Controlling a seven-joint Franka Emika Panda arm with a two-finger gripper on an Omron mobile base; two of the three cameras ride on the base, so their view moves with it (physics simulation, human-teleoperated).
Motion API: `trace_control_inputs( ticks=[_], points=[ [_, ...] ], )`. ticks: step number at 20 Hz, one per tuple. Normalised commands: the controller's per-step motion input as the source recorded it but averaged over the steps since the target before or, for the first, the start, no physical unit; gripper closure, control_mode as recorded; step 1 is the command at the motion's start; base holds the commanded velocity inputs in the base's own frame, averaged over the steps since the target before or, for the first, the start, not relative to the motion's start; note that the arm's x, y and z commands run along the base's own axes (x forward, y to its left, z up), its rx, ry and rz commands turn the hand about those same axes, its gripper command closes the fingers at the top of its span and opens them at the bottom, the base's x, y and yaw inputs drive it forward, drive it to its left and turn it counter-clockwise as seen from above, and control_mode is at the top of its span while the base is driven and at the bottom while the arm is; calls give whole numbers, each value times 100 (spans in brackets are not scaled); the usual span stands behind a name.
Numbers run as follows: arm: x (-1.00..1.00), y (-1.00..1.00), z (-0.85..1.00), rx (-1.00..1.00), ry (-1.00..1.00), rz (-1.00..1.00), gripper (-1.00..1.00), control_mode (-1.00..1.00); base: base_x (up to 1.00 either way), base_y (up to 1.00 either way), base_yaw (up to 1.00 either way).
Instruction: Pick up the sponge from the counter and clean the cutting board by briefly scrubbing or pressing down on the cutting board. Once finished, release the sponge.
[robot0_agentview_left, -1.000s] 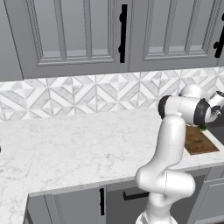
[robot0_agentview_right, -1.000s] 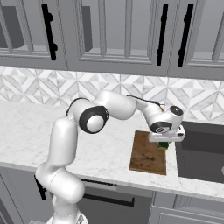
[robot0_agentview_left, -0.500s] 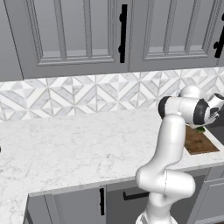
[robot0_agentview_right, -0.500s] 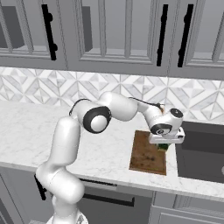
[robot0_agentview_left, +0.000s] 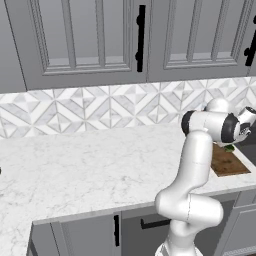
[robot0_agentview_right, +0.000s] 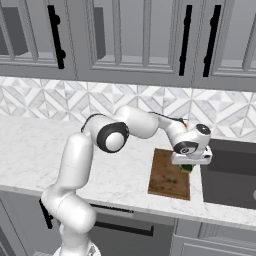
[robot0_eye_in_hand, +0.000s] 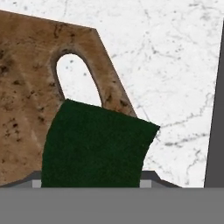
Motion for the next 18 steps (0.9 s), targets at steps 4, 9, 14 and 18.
trace_control_inputs(
  ticks=[4, 9, 14, 18],
  points=[
    [-26, 0, -5, 0, 0, 0, 100, -100, 0, 0, 0],
    [-39, 0, -1, 0, -1, 0, 100, -100, 0, 0, 0],
    [-44, 0, -5, 0, -2, 0, 100, -100, 0, 0, 0],
    [-45, 0, -10, 0, 0, 0, 100, -100, 0, 0, 0]
  ],
)
